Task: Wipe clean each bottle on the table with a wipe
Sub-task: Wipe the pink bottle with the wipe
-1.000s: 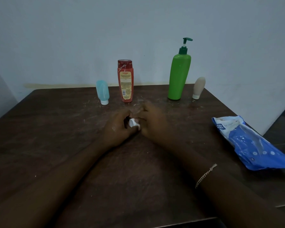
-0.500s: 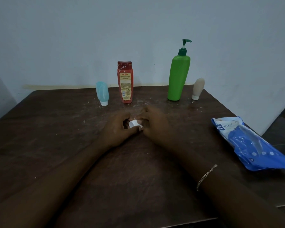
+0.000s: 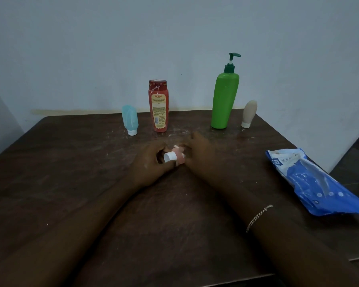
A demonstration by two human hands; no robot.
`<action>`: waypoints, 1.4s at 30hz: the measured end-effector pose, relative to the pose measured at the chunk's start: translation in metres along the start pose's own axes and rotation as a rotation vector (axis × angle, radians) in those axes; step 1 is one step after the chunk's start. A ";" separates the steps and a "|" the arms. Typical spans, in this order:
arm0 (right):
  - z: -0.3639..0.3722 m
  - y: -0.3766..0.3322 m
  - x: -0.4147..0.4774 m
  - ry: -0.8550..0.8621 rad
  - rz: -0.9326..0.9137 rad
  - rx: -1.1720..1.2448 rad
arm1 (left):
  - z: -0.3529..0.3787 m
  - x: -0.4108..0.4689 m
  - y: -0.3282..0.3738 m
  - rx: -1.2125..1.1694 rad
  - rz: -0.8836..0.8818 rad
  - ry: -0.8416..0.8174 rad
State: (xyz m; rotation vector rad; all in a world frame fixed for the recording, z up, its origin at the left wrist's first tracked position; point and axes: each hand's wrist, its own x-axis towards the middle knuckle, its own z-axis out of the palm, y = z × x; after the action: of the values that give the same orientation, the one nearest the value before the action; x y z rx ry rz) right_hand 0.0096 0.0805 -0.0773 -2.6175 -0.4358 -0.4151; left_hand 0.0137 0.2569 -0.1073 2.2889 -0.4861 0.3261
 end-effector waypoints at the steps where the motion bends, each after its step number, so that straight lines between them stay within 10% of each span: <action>1: 0.003 -0.004 -0.001 -0.020 -0.047 -0.014 | 0.000 0.000 0.000 -0.016 -0.001 0.002; 42: -0.003 0.033 -0.005 0.047 0.169 0.106 | -0.007 0.001 0.008 -0.166 -0.169 -0.117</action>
State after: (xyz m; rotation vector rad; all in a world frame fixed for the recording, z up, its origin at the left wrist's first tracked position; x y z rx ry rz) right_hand 0.0167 0.0505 -0.0894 -2.5115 -0.2135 -0.3855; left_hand 0.0109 0.2568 -0.0971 2.1770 -0.3602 0.0659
